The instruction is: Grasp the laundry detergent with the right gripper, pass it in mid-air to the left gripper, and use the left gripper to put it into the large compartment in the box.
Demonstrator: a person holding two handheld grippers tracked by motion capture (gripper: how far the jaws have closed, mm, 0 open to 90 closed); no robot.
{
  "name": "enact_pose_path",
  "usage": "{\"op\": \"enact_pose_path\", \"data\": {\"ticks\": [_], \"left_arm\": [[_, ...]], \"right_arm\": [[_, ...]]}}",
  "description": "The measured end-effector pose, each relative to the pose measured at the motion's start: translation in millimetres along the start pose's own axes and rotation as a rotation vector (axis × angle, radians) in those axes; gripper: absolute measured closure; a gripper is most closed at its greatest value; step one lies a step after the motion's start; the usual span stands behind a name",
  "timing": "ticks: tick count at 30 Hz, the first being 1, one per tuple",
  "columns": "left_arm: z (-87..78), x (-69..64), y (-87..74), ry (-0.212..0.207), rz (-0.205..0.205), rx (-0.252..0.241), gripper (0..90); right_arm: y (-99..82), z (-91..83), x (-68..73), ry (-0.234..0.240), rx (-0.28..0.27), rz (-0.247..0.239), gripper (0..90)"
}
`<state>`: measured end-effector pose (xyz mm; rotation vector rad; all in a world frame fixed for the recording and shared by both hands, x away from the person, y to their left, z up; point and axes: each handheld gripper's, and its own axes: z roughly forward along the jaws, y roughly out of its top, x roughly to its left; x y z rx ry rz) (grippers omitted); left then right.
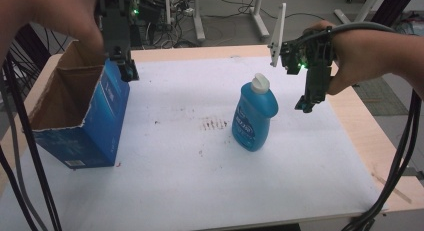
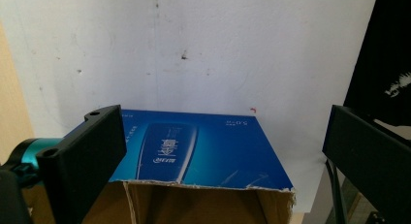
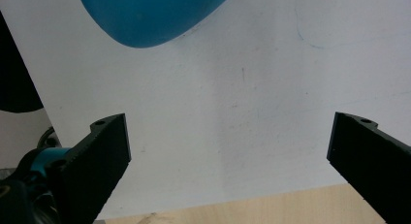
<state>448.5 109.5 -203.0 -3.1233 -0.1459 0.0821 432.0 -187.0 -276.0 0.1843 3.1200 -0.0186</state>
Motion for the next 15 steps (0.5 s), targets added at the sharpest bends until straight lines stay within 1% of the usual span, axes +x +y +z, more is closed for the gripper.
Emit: {"op": "enact_pose_path", "data": {"ticks": [3,4,6,7,9,12,13,14,15], "left_arm": [[-0.6,-2.1,-0.5,0.003,0.003,0.007,1.7],[-0.5,-3.2,-0.7,0.004,0.001,0.004,1.7],[-1.0,-4.6,-0.9,0.008,-0.001,0.007,1.7],[-1.2,-5.0,-0.9,0.009,0.001,0.008,1.7],[-1.2,-5.2,-1.0,0.011,0.003,0.007,1.7],[-0.5,-5.7,-0.4,0.012,0.005,0.011,1.7],[0.0,-6.1,-0.1,0.01,0.004,0.01,1.7],[-0.2,-6.2,0.4,0.011,0.01,0.015,1.7],[-0.4,-6.7,0.7,0.012,0.011,0.013,1.7]], "right_arm": [[-0.4,-0.9,2.4,-0.011,-0.003,-0.002,1.1],[-0.7,-1.3,3.5,-0.01,-0.007,0.006,1.0],[-2.2,-0.7,4.7,-0.012,-0.011,0.006,1.0],[-2.6,-0.9,5.9,-0.013,-0.005,0.013,1.0],[-4.9,0.8,8.0,-0.01,-0.019,0.02,1.0],[-7.9,2.1,12.8,-0.006,-0.024,0.04,1.0],[-8.9,2.3,13.2,-0.01,-0.028,0.035,1.0],[-9.6,1.9,15.4,-0.01,-0.028,0.051,1.0],[-11.0,1.9,15.6,-0.013,-0.039,0.047,1.0]]}}
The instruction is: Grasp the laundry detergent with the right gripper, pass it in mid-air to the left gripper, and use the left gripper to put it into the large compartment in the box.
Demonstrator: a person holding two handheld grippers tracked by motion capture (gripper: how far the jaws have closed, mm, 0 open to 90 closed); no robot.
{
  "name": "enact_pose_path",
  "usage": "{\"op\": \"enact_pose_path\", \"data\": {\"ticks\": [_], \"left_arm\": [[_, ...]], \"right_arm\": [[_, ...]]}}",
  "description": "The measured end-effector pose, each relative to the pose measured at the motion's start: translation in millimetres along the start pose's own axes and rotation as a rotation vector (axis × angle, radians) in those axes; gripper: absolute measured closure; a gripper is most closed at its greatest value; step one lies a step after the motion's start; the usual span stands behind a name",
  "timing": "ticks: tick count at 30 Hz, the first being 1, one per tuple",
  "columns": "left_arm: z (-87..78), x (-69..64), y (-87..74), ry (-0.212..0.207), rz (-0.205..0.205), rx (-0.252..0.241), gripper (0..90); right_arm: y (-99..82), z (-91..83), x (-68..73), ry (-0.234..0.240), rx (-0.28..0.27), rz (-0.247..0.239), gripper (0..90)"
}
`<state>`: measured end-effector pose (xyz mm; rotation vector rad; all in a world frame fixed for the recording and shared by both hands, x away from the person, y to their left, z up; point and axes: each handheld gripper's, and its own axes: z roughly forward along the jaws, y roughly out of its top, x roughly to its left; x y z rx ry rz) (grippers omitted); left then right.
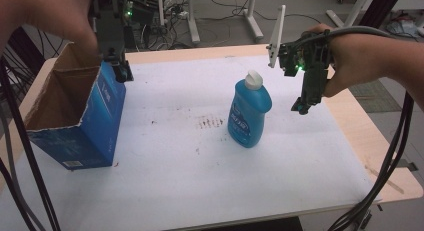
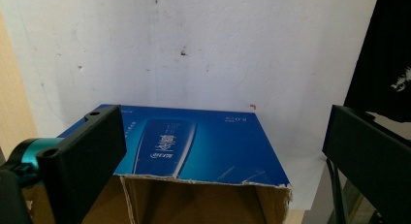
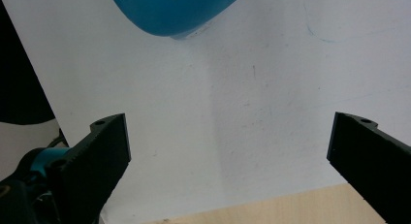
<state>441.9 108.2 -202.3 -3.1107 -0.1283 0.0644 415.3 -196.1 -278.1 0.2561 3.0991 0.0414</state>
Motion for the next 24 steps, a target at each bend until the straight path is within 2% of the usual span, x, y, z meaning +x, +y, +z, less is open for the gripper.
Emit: {"op": "enact_pose_path", "data": {"ticks": [4,7,19,24], "left_arm": [[0.2,-1.2,0.9,0.002,0.007,-0.004,1.7],[0.3,-2.7,1.0,0.006,0.009,0.004,1.7],[0.1,-8.9,-3.2,0.012,0.006,0.004,1.7],[-0.3,-9.6,-4.5,0.014,0.004,0.004,1.7]], "right_arm": [[-4.5,-4.0,6.6,-0.015,-0.031,0.033,1.0],[-9.0,-5.3,13.0,-0.011,-0.075,0.067,1.1],[-24.5,8.4,33.5,0.006,-0.18,0.152,1.1],[-31.3,15.4,43.6,-0.01,-0.237,0.21,1.0]]}}
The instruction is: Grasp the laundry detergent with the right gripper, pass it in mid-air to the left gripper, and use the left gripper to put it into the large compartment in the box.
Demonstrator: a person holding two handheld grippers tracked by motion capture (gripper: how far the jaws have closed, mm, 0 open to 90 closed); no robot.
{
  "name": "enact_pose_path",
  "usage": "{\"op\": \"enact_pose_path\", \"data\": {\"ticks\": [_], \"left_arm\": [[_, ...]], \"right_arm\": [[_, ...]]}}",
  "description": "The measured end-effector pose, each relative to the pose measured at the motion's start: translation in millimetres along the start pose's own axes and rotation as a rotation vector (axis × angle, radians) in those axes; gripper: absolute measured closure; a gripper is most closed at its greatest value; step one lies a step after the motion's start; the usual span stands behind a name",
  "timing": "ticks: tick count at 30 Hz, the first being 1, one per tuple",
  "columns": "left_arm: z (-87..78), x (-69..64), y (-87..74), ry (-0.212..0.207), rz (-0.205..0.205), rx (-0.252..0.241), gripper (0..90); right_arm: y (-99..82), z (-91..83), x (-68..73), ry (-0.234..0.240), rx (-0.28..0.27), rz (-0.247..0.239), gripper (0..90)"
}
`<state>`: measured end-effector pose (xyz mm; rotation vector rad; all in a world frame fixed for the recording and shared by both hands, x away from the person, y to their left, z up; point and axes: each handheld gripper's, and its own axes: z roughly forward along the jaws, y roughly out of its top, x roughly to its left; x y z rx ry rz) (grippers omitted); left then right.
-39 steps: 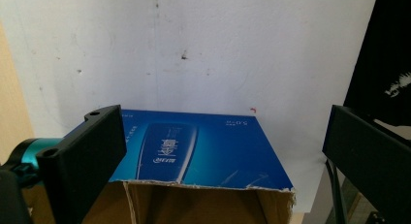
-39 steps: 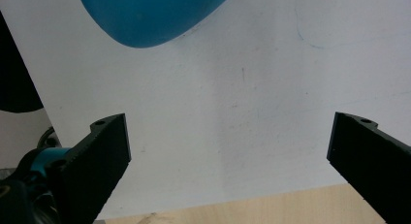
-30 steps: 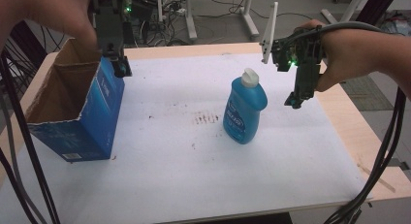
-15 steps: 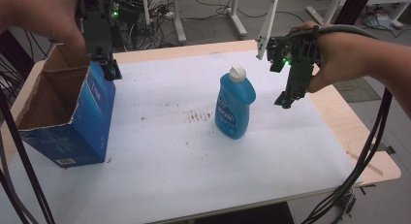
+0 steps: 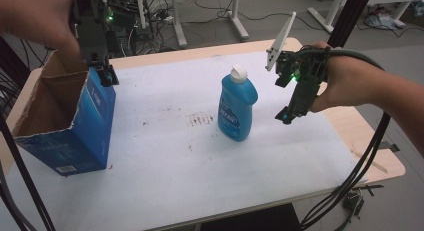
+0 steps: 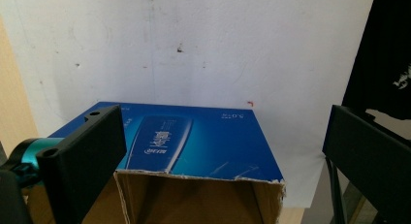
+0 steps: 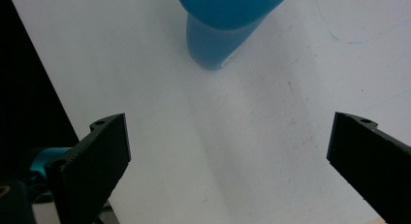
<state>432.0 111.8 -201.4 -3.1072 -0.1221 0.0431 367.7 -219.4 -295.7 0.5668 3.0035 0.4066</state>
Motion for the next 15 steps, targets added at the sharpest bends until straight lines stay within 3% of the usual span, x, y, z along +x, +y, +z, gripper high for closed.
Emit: {"op": "enact_pose_path", "data": {"ticks": [9,15], "left_arm": [[0.8,-0.2,-1.9,-0.002,0.002,-0.006,1.7],[1.3,-0.2,-2.8,-0.001,-0.004,-0.007,1.7]], "right_arm": [[-19.4,7.6,9.2,-0.007,-0.135,0.137,1.0],[-30.6,16.6,18.3,-0.059,-0.232,0.239,1.0]]}}
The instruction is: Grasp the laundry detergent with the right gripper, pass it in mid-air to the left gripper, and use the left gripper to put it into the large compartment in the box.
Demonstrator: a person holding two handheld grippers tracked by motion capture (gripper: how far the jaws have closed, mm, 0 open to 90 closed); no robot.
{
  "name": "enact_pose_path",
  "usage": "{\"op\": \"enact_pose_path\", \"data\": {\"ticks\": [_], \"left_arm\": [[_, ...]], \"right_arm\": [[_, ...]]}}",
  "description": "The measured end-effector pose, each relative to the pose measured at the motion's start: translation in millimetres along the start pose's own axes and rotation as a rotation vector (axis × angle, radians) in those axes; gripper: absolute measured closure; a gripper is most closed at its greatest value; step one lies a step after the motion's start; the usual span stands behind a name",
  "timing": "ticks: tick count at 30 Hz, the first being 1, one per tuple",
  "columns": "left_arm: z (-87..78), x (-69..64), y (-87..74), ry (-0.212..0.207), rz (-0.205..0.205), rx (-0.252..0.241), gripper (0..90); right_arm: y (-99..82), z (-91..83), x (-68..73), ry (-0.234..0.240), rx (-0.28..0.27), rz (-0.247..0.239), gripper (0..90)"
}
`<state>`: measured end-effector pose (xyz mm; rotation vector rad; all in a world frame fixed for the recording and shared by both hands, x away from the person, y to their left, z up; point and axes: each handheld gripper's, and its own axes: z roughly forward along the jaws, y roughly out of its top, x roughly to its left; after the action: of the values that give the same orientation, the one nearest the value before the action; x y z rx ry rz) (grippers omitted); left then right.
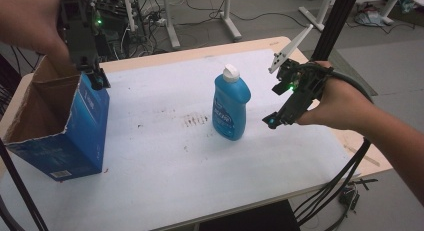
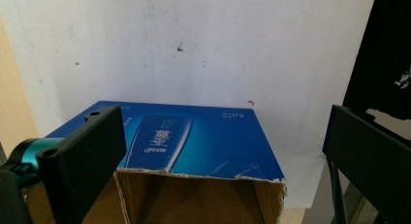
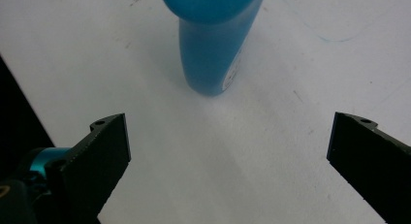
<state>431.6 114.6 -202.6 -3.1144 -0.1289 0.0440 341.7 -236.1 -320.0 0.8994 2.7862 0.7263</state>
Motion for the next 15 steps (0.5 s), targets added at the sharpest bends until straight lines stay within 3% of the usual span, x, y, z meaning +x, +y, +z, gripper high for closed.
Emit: {"op": "enact_pose_path", "data": {"ticks": [8,15], "left_arm": [[0.1,0.1,-1.4,0.001,-0.002,-0.004,1.7],[0.1,0.6,-3.1,0.003,0.001,-0.002,1.7]], "right_arm": [[-15.1,10.1,8.8,-0.045,-0.114,0.093,1.0],[-20.9,22.1,14.5,-0.067,-0.166,0.128,1.0]]}}
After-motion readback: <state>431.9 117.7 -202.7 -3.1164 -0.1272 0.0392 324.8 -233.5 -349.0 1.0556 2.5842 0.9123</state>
